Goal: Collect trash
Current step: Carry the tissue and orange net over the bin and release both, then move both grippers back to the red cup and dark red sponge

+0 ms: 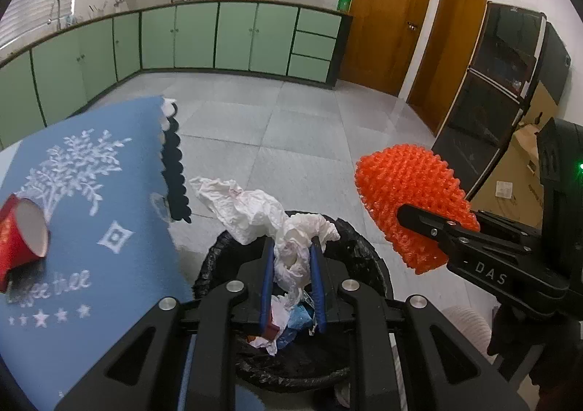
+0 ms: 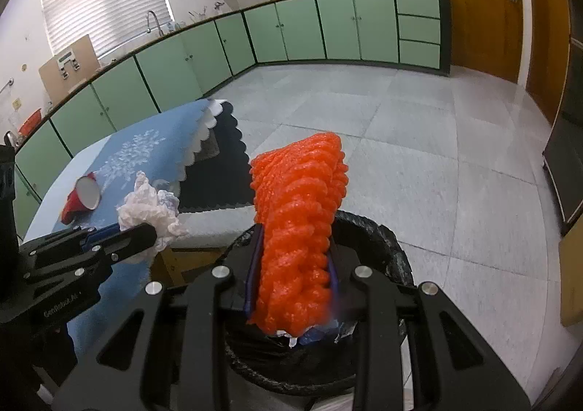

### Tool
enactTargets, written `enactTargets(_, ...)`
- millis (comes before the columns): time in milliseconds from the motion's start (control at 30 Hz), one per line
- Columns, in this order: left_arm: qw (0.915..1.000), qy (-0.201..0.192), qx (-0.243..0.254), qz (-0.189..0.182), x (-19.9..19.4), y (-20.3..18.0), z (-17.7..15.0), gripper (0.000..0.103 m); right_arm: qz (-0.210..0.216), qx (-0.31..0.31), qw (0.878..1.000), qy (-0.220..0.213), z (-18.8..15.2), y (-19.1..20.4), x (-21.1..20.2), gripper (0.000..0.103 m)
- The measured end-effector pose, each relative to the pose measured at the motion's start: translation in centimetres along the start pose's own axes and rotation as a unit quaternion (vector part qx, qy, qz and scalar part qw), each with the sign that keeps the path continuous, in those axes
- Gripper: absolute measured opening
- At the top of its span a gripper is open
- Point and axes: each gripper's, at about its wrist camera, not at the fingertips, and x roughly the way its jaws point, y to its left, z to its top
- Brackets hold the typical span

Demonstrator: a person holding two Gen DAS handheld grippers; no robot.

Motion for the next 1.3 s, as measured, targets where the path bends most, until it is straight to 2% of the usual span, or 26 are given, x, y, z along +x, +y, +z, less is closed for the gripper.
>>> enactTargets(200, 0.9999, 0.014, -0.001, -0.008, 1.9, -0.2, 0.4, 0.019, -0.007, 0.011, 1.000, 0.011, -0.1, -1.3, 1.5, 0.032)
enactTargets(300, 0.9997, 0.020, -0.003, -0.011, 2.6, -0.3, 0.7, 0.026, -0.011, 0.014, 1.000, 0.014, 0.0, -1.8, 2.3, 0.037)
enactTargets(333, 0.9997, 0.020, -0.004, -0.013, 2.7, -0.3, 0.8, 0.033, -0.013, 0.016, 1.000, 0.017, 0.0, -2.0, 2.5, 0.038)
enactTargets(433, 0.9997, 0.020, -0.005, -0.015, 2.9, -0.4, 0.9, 0.046, -0.023, 0.020, 0.999, 0.020, 0.0, -2.4, 2.6, 0.056)
enactTargets(467, 0.9997, 0.019, -0.006, -0.017, 2.8, -0.3, 0.9, 0.048, -0.024, 0.024, 0.999, 0.019, 0.0, -2.6, 2.6, 0.064)
enactTargets(533, 0.9997, 0.018, -0.009, -0.017, 2.7, -0.2, 1.0, 0.054, -0.026, 0.026, 0.999, 0.018, 0.0, -2.8, 2.5, 0.065)
enactTargets(667, 0.9997, 0.014, -0.013, -0.013, 2.2, 0.2, 1.0, 0.056, -0.033, 0.028, 0.999, 0.013, 0.1, -3.1, 2.3, 0.071)
enactTargets(900, 0.9996, -0.019, -0.014, 0.017, -1.1, 1.7, 1.2, 0.067, -0.048, 0.014, 0.999, -0.018, 0.8, -1.6, 0.0, 0.090)
enactTargets(1133, 0.9953, -0.063, -0.038, 0.062, -6.6, 5.1, 0.8, 0.080, -0.024, 0.015, 0.999, -0.046, 2.3, 1.1, -2.7, 0.094)
enactTargets(1300, 0.9890, -0.086, -0.057, 0.106, -10.6, 8.1, -0.1, 0.085, 0.000, -0.006, 0.998, -0.060, 3.0, 4.4, -4.0, 0.094)
